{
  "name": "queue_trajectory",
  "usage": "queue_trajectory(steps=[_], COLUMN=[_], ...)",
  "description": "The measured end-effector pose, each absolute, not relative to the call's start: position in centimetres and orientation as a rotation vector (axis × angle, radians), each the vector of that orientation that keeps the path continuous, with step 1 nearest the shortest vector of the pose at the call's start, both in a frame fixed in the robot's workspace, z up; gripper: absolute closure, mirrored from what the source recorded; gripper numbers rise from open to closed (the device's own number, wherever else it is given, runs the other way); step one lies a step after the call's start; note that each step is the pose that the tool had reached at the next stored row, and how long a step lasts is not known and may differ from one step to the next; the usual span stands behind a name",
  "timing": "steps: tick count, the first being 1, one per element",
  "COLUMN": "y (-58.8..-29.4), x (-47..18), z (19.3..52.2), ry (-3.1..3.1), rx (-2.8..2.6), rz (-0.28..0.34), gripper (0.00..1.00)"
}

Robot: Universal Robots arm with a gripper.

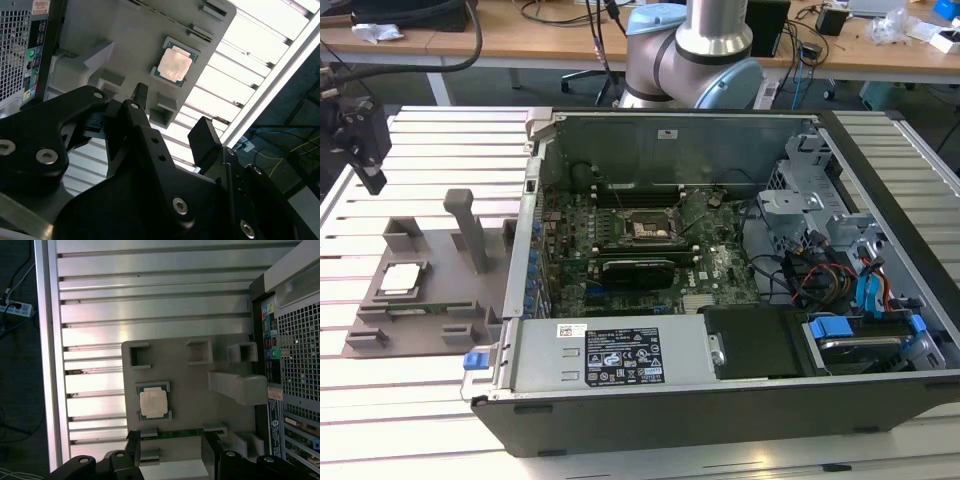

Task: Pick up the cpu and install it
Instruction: 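Pick up the cpu and move it towards the insertion slot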

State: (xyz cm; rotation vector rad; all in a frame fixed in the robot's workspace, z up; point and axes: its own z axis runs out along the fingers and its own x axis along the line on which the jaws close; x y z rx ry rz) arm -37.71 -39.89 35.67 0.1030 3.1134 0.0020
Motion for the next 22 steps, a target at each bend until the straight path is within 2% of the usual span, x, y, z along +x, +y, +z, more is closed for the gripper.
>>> queue_trajectory(steps=[22], y=[-39.9], x=[-37.7], z=[34.5], ry=[3.113], rx=[0.103], rz=[0.002], gripper=[0.4])
